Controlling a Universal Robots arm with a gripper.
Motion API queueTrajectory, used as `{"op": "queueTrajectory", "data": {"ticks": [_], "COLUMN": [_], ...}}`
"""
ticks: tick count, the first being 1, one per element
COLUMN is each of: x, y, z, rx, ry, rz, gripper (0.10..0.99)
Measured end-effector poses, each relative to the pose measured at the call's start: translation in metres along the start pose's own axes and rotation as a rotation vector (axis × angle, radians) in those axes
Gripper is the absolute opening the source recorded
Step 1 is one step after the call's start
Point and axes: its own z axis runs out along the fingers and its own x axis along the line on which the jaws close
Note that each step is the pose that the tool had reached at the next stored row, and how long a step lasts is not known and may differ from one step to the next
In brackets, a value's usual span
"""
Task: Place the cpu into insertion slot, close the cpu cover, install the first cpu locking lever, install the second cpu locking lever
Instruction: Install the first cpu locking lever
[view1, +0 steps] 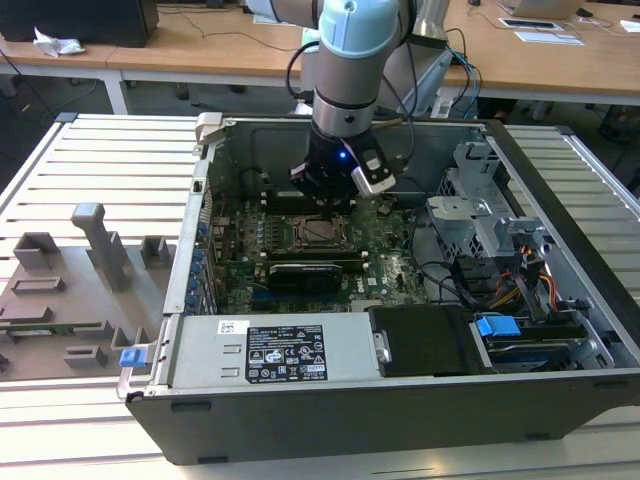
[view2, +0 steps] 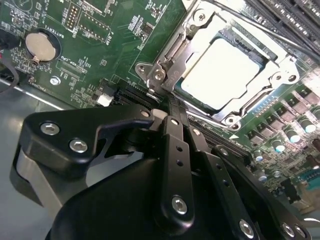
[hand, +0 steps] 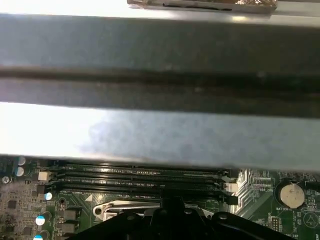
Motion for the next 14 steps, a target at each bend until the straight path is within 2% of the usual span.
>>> {"op": "queueTrajectory", "data": {"ticks": [1,2,3,5,6,7,12,14], "x": [-0.0001,-0.0001,-0.0001,-0.0004,-0.0006,-0.0008,-0.0017,-0.0017], "y": [0.0002,0.0007,0.0026,0.0055,0.0065,0.0075,0.0114,0.0121], "z": [-0.0003,-0.0003,0.0003,0.0021,0.0028,0.0035,0.0048,0.0], "rx": [0.008,0.026,0.052,0.074,0.08,0.084,0.085,0.085], "ry": [0.0001,0.0011,0.0028,0.005,0.0062,0.0073,0.0073,0.0071], "rz": [0.0,0.0,0.001,0.001,0.001,0.001,0.001,0.001], "gripper": [0.106,0.106,0.106,0.106,0.106,0.106,0.106,0.106]}}
